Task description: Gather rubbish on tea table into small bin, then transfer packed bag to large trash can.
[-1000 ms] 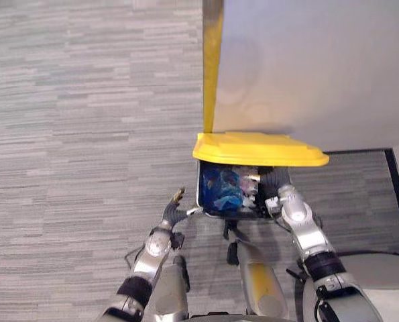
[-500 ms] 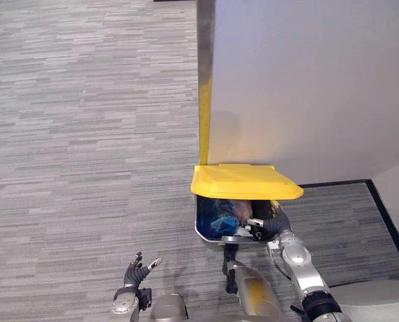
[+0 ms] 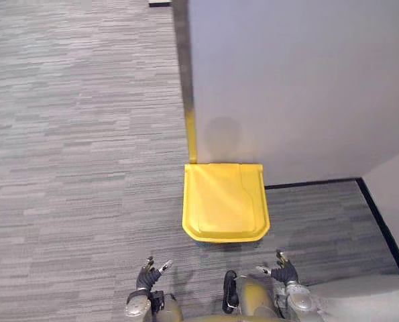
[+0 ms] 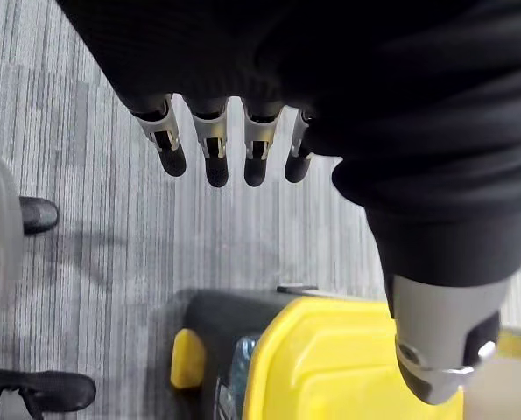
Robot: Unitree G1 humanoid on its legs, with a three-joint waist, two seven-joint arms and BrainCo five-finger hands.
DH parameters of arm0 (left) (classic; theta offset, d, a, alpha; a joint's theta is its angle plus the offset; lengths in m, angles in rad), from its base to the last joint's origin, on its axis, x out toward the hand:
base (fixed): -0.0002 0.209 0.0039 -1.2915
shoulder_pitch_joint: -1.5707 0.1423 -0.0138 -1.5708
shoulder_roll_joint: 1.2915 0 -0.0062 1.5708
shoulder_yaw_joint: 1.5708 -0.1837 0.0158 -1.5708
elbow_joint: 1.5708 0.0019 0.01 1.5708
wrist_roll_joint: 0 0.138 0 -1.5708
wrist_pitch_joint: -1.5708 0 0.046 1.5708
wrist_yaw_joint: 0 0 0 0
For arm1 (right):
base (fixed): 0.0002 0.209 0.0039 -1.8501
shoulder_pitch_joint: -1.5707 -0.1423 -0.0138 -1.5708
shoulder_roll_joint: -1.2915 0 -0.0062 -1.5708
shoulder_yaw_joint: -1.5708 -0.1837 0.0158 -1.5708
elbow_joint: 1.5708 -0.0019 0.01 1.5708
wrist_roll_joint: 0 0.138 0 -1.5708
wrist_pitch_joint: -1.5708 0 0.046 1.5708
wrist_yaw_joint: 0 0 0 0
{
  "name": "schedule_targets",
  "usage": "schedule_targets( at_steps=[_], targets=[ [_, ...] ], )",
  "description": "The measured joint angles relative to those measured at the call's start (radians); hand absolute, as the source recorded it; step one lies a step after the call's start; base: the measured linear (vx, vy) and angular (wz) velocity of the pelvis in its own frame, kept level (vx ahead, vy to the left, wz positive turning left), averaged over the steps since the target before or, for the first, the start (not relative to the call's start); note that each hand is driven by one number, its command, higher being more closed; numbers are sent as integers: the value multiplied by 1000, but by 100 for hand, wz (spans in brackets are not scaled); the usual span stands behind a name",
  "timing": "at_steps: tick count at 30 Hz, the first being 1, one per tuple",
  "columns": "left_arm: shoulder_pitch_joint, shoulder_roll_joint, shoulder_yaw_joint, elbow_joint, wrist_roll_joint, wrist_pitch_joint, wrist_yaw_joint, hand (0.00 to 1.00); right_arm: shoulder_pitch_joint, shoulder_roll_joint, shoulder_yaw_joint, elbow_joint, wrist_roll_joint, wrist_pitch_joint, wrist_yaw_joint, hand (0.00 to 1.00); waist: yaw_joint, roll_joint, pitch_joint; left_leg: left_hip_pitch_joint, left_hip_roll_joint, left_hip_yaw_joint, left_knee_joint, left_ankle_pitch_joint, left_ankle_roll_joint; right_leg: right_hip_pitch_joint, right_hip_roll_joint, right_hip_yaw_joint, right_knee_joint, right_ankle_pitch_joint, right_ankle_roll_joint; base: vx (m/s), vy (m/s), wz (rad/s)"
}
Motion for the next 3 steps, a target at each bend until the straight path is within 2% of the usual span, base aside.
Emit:
schedule_targets(
  at_steps=[3],
  targets=[
    [5,11,0,11,0,1,1,0,2,-6,-19,18,0,0,-3,0,1,2,0,0,-2,0,-15,15,0,30,2,-5,-71,50,7,-84,41,3]
  ],
)
